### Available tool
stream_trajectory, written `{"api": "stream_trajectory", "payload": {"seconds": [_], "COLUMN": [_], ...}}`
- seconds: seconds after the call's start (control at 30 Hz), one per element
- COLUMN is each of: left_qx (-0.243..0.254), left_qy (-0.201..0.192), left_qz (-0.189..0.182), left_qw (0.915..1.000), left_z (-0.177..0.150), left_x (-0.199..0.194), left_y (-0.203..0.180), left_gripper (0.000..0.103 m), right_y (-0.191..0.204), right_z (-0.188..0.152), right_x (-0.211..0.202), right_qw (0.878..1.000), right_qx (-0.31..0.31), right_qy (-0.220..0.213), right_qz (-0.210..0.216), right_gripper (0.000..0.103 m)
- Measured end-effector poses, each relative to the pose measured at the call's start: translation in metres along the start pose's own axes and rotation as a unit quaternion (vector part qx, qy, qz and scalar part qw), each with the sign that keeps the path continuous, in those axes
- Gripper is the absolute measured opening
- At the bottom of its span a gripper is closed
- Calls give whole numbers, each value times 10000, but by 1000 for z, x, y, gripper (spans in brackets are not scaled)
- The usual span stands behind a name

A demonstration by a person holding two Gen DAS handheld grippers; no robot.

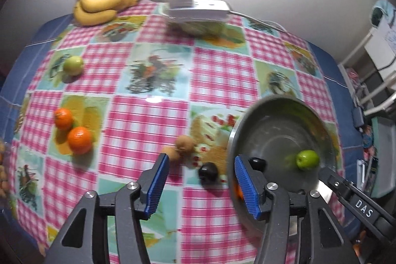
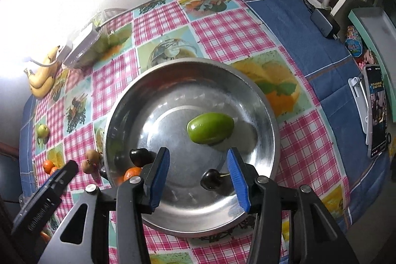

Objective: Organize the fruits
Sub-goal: 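Lower the plum and tangerine into the steel bowl and open both grippers, then move the right gripper to a dark plum while the left moves toward the tangerines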

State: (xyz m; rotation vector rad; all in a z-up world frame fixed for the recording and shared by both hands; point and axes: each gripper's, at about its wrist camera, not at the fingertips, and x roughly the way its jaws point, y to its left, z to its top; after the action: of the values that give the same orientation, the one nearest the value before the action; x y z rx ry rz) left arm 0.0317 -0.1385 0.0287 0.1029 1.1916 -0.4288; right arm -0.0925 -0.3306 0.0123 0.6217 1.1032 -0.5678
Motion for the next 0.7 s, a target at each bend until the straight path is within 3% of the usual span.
{"api": "stream_trajectory", "payload": {"seconds": [0.17,0.33,0.4,0.7], "left_qx": [-51,10,13,-65], "left_qy": [74,121,129,108], "left_qz": [373,632,686,861], "left_qw": [9993,9979,9976,9962], "left_z": [0,-4,-4,-4], "left_x": [8,13,14,16], "left_y": [8,9,10,16], "left_gripper": [80,93,96,103], "right_y": [5,9,10,15], "right_z": [-2,-2,-3,-4], "right_x": [7,14,17,17], "right_qw": [9996,9993,9992,9989], "right_qx": [-197,-287,-315,-448], "right_qy": [63,159,182,135], "right_qz": [-171,-152,-144,-91], "right_gripper": [66,69,81,93]}}
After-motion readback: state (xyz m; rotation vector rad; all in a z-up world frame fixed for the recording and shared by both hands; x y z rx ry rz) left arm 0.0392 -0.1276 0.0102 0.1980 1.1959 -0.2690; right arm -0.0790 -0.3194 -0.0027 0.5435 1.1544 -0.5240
